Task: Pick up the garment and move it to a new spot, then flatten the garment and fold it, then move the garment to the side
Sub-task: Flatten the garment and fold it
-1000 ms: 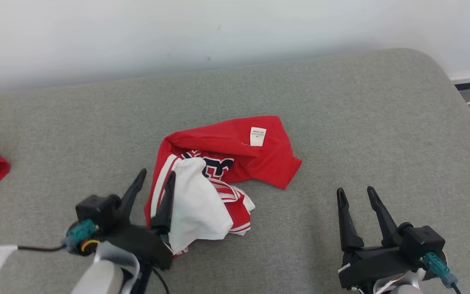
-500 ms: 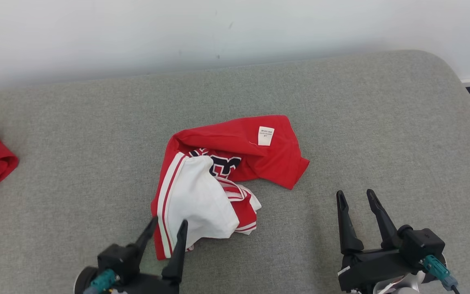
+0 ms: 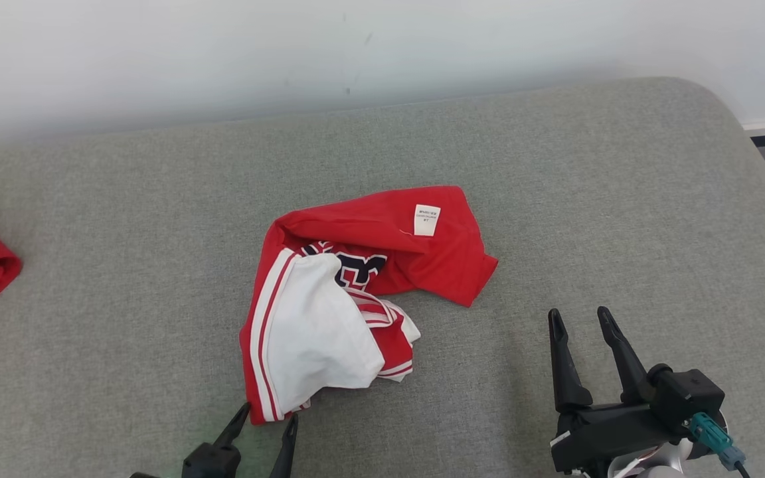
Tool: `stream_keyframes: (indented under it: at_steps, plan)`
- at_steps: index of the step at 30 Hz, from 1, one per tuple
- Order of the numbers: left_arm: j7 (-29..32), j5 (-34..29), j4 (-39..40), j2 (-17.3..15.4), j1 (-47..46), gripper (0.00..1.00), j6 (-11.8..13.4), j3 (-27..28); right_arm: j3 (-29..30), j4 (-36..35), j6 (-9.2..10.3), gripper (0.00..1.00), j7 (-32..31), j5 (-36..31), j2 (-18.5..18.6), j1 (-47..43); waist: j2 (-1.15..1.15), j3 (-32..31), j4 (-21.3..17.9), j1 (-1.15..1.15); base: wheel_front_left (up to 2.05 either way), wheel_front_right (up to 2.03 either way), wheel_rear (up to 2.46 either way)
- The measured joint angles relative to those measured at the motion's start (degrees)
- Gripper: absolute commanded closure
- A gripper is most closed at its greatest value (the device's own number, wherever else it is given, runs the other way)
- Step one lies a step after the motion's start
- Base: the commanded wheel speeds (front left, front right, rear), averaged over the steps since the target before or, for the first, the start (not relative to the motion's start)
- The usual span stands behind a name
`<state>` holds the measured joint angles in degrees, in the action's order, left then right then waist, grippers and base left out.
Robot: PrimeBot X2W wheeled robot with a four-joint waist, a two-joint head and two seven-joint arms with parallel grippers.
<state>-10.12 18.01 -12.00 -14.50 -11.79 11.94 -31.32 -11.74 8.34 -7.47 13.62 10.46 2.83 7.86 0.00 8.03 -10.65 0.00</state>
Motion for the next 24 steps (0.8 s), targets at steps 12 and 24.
stream_keyframes:
  at_steps: [12, 24]
  plan:
    - [-2.9, 0.6, -4.0, 0.9, -3.7, 1.00, -1.0, 1.1, 0.0, -0.1, 0.00, 0.00, -0.3, -0.3, 0.0, -0.2, 0.00, -1.0, -0.6, 0.00, 0.00, 0.00, 0.00]
    - [-0.4, 2.7, 11.7, -2.3, -5.3, 1.00, -0.5, 4.9, 0.6, -0.2, 0.00, 0.00, -0.3, -0.1, 0.0, -1.1, 0.00, -1.8, 1.5, 0.00, 0.00, 0.00, 0.00]
